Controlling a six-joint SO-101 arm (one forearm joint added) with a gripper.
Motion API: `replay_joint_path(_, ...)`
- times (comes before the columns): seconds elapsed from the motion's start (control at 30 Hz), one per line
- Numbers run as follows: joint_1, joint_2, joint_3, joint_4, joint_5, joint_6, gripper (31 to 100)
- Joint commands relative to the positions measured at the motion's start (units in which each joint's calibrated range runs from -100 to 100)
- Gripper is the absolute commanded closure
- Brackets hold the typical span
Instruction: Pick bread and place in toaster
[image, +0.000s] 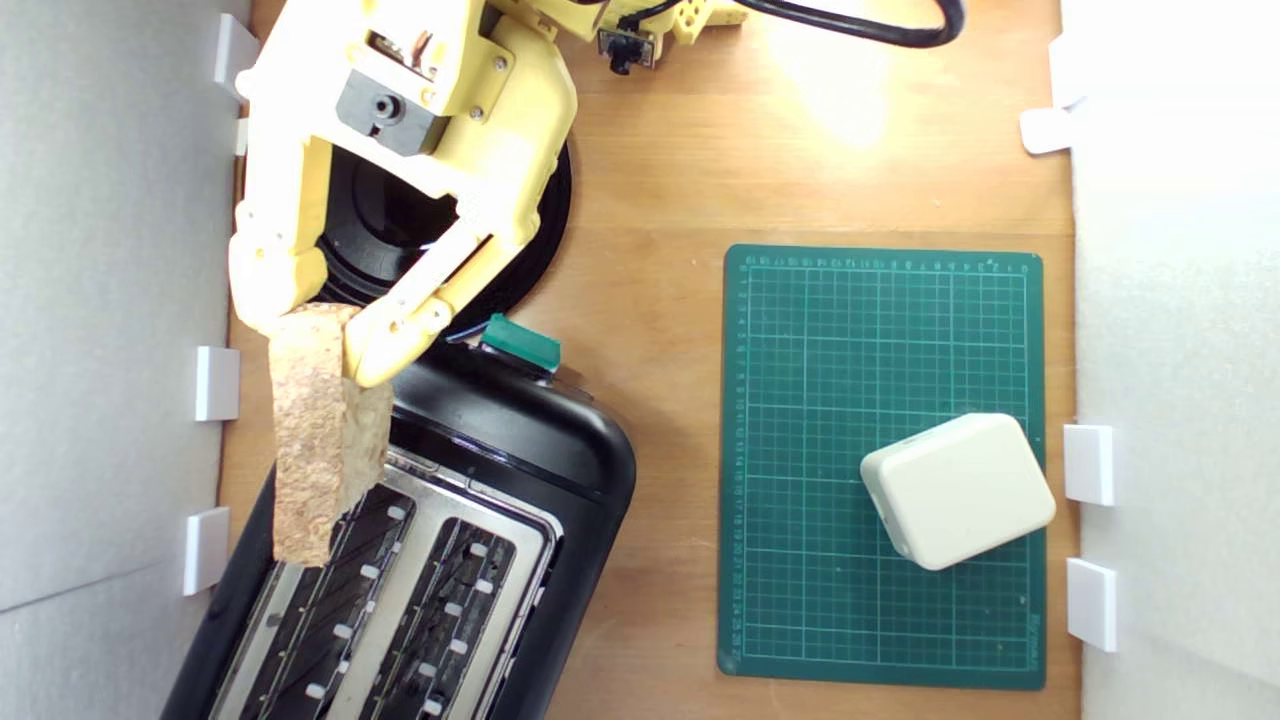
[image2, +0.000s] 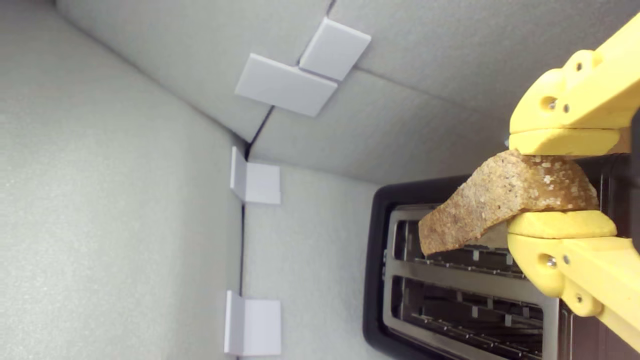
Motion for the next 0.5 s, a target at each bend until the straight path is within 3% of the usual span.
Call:
replay_joint_path(0.0, 0.65, -0.45, -3.72, 0.69, 0.25, 0.29, 74.7)
replay_joint_path(0.47, 0.65, 5.7, -7.81, 0.69, 0.0, 0.08, 74.7)
